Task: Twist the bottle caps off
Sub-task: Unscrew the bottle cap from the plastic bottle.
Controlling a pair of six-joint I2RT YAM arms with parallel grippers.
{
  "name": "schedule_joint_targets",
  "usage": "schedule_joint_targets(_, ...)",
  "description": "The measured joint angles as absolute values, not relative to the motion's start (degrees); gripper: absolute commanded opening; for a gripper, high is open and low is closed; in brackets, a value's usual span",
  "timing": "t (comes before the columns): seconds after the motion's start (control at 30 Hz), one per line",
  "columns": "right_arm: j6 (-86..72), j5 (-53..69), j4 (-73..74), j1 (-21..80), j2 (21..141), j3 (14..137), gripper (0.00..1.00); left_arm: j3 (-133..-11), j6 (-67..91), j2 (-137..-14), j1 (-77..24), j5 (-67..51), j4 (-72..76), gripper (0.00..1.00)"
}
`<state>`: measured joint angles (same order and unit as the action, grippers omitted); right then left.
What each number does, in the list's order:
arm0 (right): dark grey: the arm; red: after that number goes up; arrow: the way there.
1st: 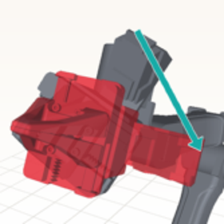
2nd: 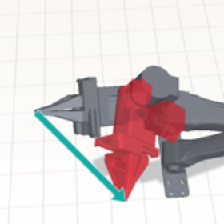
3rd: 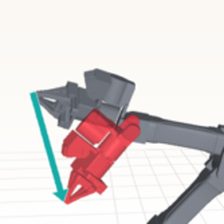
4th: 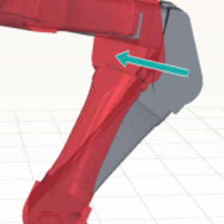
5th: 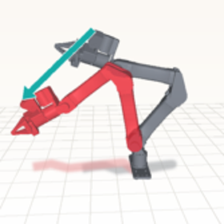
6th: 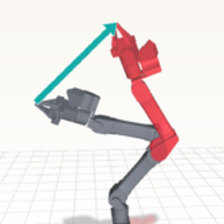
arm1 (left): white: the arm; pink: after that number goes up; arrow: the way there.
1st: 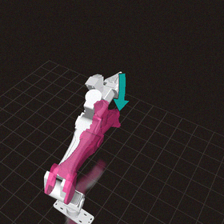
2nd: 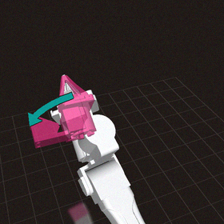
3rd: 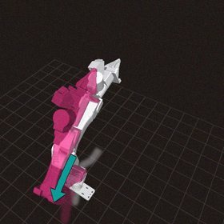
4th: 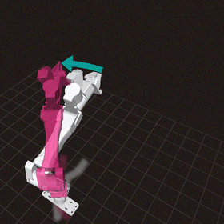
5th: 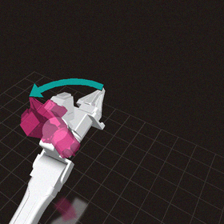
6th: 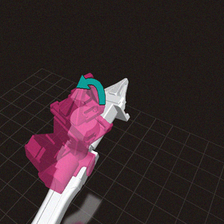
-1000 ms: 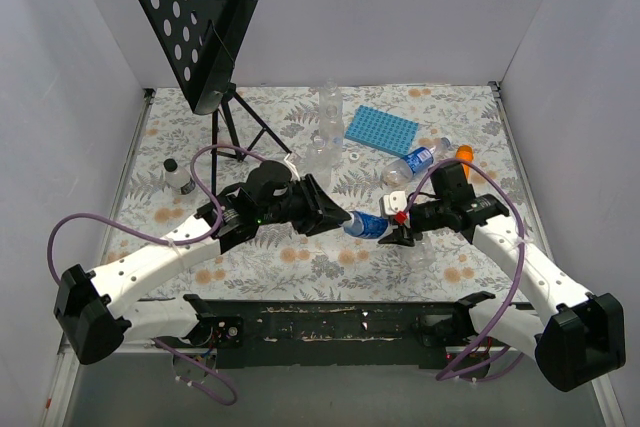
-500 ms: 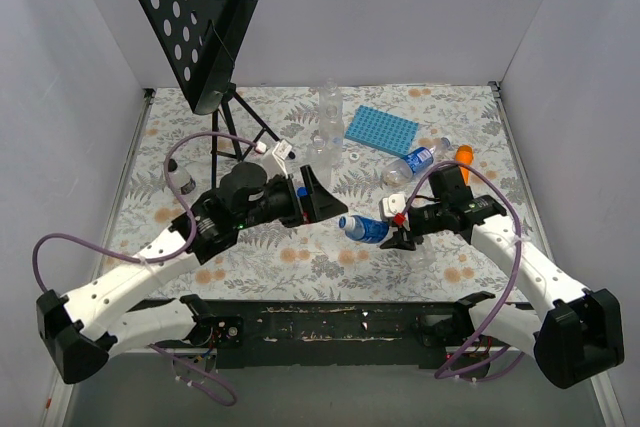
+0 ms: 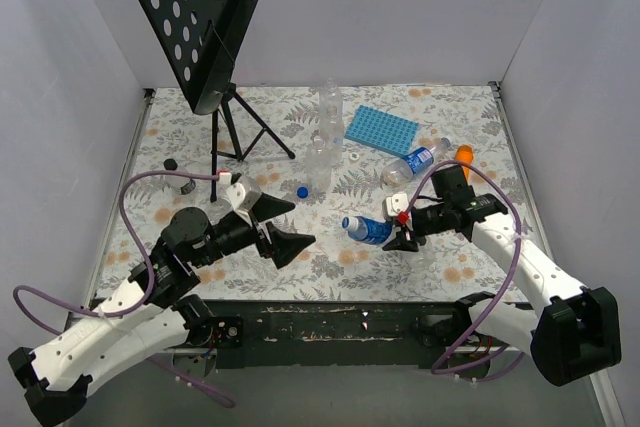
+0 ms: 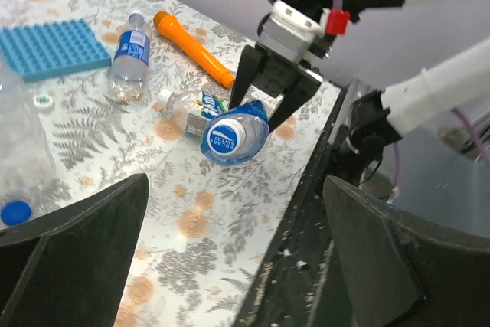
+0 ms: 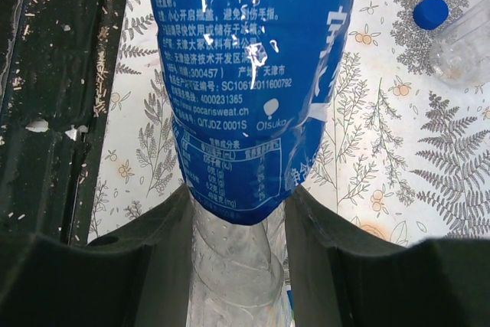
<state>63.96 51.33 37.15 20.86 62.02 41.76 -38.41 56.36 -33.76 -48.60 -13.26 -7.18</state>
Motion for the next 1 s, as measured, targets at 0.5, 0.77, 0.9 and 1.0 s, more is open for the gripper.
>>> schedule_joint_targets(0.5,67.61,54.28,37.58,18.85,62.30,41.34,0.16,-35.68,24.93,-42.17,-48.60,-30.76,-0.75,0.98)
schedule_joint_targets(0.77,69.28,54.59,37.52,18.72,62.30,40.40,0.17,-39.24,20.62,-48.27,-48.58,-34.72,0.67,0.98)
schedule_joint_targets(0.9,70.46,54.61,37.63,18.70,62.30,39.40,0.17,-40.32,19.18,-50.68,-48.58,-36.16,1.56,0.98)
schedule_joint_targets(1.0,71.42,54.61,37.58,18.70,62.30,39.24,0.17,-40.47,18.11,-52.31,-48.58,-37.08,1.54,0.98)
